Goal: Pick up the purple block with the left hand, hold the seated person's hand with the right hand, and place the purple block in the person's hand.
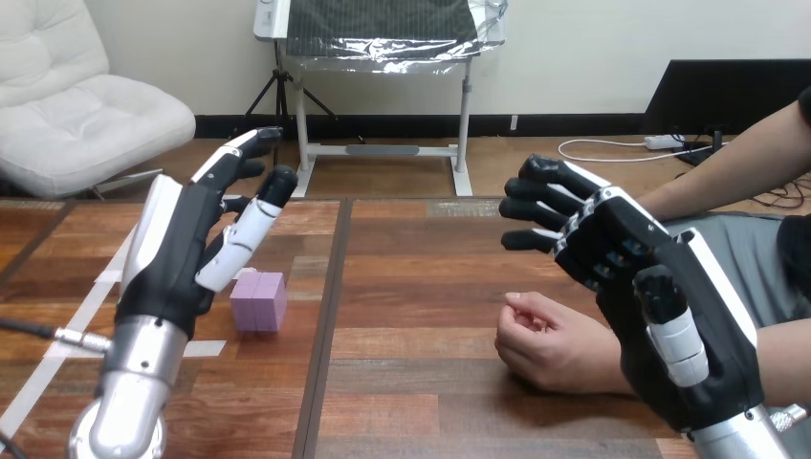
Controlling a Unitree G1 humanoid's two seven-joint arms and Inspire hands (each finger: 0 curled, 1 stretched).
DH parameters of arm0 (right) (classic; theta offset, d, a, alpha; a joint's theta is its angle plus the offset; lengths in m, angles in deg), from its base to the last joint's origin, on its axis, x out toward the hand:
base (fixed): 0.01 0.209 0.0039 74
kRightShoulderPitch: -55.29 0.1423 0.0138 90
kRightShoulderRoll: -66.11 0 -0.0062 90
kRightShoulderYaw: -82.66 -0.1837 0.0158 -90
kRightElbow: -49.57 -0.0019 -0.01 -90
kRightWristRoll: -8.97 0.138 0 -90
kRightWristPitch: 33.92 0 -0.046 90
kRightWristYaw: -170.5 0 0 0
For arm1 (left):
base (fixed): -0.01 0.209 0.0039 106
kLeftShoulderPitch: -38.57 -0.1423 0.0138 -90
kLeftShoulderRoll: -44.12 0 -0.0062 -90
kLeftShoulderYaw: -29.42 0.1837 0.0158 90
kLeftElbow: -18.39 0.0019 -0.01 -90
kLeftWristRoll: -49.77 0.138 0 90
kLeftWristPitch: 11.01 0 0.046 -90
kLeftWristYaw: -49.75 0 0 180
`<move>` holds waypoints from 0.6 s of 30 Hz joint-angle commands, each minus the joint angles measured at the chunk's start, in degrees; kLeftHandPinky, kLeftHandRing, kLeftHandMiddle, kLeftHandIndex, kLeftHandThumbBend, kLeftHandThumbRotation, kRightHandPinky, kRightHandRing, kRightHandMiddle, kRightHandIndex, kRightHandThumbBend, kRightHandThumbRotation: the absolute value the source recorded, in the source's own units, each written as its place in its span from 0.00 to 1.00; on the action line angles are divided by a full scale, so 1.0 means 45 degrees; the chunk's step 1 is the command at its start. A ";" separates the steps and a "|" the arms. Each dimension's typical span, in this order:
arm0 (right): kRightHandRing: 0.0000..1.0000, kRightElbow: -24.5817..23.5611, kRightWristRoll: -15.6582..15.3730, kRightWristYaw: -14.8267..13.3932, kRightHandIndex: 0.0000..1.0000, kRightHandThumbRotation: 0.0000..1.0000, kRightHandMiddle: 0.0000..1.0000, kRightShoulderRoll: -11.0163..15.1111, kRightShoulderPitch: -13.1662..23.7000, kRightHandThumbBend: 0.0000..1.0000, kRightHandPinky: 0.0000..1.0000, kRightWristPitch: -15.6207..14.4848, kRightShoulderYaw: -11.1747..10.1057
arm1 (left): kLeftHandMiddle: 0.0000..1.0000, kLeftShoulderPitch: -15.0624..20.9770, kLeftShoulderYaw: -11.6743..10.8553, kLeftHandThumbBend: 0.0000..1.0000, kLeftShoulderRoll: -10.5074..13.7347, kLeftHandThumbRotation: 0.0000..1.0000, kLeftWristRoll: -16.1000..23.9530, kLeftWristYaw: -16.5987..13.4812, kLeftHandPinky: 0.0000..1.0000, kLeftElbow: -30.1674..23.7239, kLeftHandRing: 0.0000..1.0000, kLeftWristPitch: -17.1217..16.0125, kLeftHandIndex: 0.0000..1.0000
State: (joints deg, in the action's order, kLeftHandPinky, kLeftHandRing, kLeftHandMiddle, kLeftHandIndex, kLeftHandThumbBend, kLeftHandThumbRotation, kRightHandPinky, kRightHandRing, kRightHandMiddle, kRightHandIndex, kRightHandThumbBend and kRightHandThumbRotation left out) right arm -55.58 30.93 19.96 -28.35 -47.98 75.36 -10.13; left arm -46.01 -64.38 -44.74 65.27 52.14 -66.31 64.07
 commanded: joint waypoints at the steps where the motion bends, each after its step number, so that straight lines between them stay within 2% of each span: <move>1: 0.81 -0.0172 0.0067 -0.0073 0.83 0.81 0.82 0.0016 0.0787 0.93 0.74 0.0064 -0.0120 | 0.90 0.1333 0.0283 0.59 0.0550 1.00 0.0314 0.0055 0.70 0.1178 0.87 -0.0306 0.86; 9: 0.81 -0.0162 0.0035 -0.0094 0.83 0.81 0.82 0.0007 0.0813 0.92 0.74 0.0121 -0.0152 | 0.89 0.2235 0.0597 0.56 0.0913 0.94 0.0743 -0.0072 0.71 0.2881 0.86 -0.0802 0.85; 18: 0.81 -0.0197 -0.0080 -0.0208 0.82 0.81 0.82 0.0003 0.0817 0.92 0.75 0.0096 -0.0169 | 0.88 0.3203 0.1061 0.61 0.1258 0.89 0.1450 -0.0358 0.70 0.4616 0.85 -0.1037 0.85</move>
State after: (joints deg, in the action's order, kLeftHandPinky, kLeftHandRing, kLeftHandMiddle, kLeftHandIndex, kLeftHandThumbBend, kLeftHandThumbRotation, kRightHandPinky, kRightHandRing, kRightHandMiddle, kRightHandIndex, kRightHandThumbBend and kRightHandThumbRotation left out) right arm -55.58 30.79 19.80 -28.35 -47.61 75.36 -10.18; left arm -38.23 -61.32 -41.00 69.73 51.98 -49.59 61.11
